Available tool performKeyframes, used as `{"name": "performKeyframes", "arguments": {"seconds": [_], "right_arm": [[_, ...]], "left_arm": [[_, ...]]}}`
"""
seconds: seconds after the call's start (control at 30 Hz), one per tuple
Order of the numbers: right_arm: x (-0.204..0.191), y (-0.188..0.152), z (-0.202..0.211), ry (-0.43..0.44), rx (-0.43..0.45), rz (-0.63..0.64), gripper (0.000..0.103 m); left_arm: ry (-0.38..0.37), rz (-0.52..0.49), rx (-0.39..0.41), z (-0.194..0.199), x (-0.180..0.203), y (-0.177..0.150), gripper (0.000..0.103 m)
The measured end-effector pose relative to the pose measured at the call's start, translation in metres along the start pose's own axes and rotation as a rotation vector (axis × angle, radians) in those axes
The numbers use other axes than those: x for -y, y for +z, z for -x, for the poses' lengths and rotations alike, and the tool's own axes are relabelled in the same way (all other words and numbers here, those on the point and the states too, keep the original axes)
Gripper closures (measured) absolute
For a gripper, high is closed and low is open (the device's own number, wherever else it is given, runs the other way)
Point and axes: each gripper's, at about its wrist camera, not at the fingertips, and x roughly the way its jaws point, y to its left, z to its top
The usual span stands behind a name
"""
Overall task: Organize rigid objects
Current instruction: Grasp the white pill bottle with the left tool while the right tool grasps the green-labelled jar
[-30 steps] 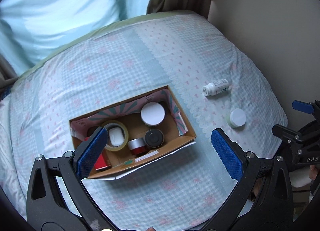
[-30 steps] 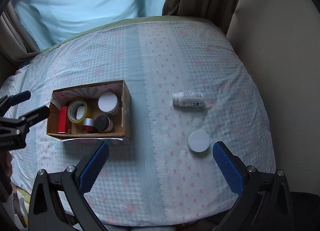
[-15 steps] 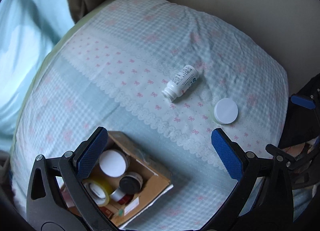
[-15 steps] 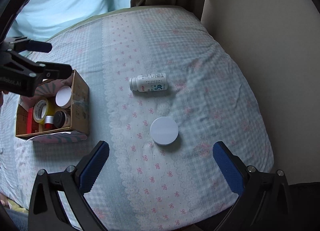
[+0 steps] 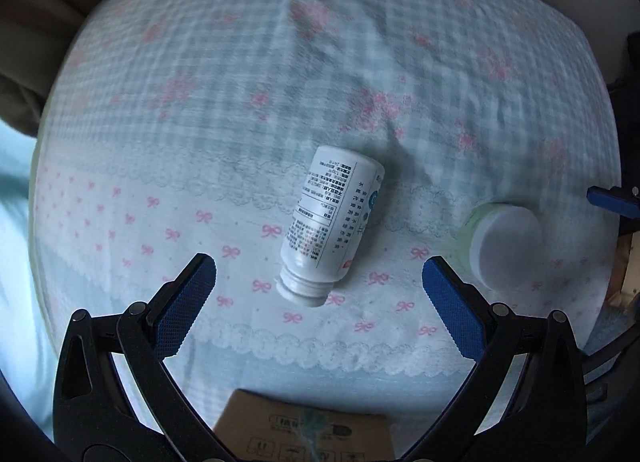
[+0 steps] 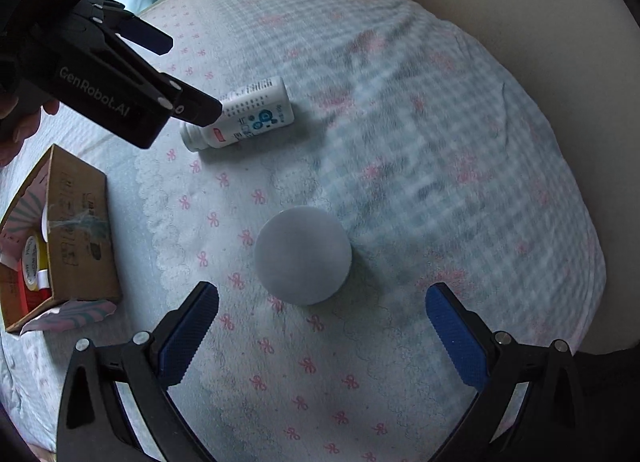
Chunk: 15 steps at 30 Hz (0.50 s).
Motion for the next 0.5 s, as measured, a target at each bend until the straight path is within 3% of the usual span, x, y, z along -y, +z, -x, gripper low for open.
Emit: {"name": "performKeyframes", "arguments": {"seconds": [0.17, 0.33, 0.5], "right_arm": [[-0.006, 0.007, -0.037, -0.033, -0.062, -0.074, 0.0], [-0.015, 0.012, -0.057, -0.022, -0.087, -0.087, 0.0], [-0.016, 0.016, -0.069, -0.018, -0.095, -0.096, 0.011]], "left_arm": [[0.003, -0.085, -0.071, -0.035, 0.007, 0.013, 0.002], [-0.011, -0.138, -0.114, -0.054, 0.011, 0.019, 0.014], [-0.017, -0.174, -0.121, -0.064, 0.018, 0.026, 0.026]]}}
